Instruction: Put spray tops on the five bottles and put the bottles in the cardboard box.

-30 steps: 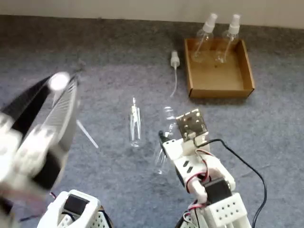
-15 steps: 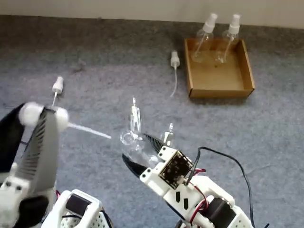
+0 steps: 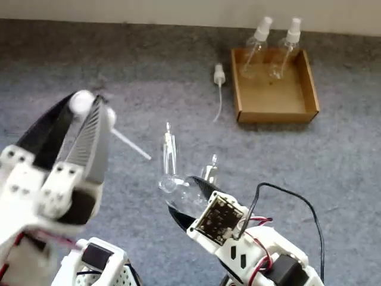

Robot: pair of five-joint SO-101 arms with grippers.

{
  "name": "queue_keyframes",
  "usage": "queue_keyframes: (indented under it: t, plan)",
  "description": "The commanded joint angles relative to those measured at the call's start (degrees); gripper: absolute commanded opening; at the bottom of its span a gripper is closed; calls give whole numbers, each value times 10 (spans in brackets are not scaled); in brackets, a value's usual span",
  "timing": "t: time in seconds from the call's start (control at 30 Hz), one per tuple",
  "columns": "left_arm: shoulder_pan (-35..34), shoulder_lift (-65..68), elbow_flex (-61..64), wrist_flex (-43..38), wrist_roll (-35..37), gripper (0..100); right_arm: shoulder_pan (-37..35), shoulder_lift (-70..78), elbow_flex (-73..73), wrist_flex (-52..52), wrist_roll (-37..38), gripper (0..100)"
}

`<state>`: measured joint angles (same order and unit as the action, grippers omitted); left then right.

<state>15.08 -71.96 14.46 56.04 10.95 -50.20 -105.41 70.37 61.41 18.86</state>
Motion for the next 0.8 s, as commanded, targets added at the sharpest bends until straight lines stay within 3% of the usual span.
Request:
queue_keyframes:
  t: [0.0,0.27,0.4,0.63,0.77]
  plan:
    - [-7,46,14,-70,28,4,17,-2,-31,-5,5,4]
    - [-5,73,12,-86,38,4,101,-1,4,-45,-18,4]
    - [35,77,-4,-84,34,4,145,-1,73,-87,-34,4]
    - [49,73,9,-82,39,4,145,0,86,-91,-35,4]
    - [77,77,10,-62,39,4,145,0,86,-155,-68,4]
